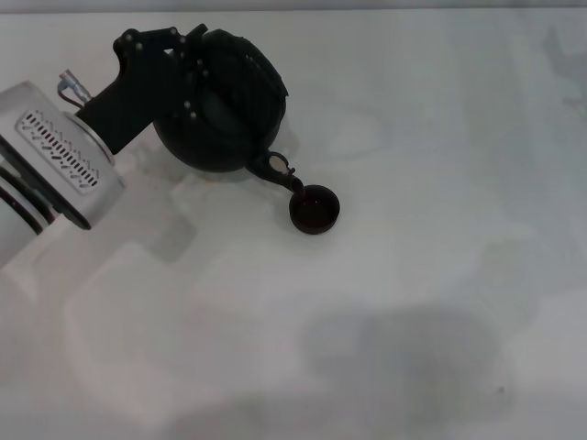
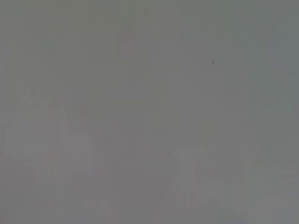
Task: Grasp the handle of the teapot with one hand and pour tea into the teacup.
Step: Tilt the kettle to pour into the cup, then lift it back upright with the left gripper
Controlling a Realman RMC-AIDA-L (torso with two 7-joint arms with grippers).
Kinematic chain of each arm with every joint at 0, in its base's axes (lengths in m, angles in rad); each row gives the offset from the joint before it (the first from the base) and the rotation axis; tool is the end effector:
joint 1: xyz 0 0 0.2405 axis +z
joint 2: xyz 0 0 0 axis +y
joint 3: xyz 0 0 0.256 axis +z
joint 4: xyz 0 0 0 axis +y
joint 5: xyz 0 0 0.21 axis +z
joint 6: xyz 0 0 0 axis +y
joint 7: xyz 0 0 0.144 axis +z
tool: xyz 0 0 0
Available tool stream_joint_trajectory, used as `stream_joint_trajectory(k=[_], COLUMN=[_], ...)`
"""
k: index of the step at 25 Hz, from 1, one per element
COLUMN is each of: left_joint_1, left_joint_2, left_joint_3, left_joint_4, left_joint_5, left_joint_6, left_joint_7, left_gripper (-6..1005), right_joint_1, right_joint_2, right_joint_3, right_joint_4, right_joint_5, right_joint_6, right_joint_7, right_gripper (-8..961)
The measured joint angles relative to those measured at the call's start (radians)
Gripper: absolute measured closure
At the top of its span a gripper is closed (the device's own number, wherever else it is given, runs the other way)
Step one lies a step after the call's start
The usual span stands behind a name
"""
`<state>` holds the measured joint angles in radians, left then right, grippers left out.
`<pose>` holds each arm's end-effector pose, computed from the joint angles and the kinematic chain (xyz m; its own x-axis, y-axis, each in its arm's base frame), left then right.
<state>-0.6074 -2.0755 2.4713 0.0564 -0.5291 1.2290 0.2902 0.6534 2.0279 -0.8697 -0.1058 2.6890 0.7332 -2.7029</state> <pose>-0.2633 0.3479 -0.0577 0.8943 -0.4226 0.1473 -0.0763 -0.4683 -0.8803 0.3441 0.4129 0.0328 0.6030 -0.1621 -0.7811 -0.7876 0.0344 -0.6152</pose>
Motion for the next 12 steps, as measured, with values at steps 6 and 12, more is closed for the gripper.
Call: stream_joint_trajectory(k=[6,12], left_joint_1=[-0.003,-0.008], left_joint_2=[0.000,0.000], left_joint_3=[0.000,0.000], left_joint_4=[0.002,0.006], left_joint_5=[0.000,0.000], left_joint_6=[-0.001,-0.002], left_joint_7=[0.028,0.063], left_gripper=[909,909], right_joint_1=[0.000,0.000], right_joint_2=[0.000,0.000], right_joint_3=[0.001,0.002], right_joint_4=[0.000,0.000], right_joint_5=[0.000,0.000], right_joint_6=[0.000,0.000], right_joint_7=[0.000,0.000], right_gripper=[124,124])
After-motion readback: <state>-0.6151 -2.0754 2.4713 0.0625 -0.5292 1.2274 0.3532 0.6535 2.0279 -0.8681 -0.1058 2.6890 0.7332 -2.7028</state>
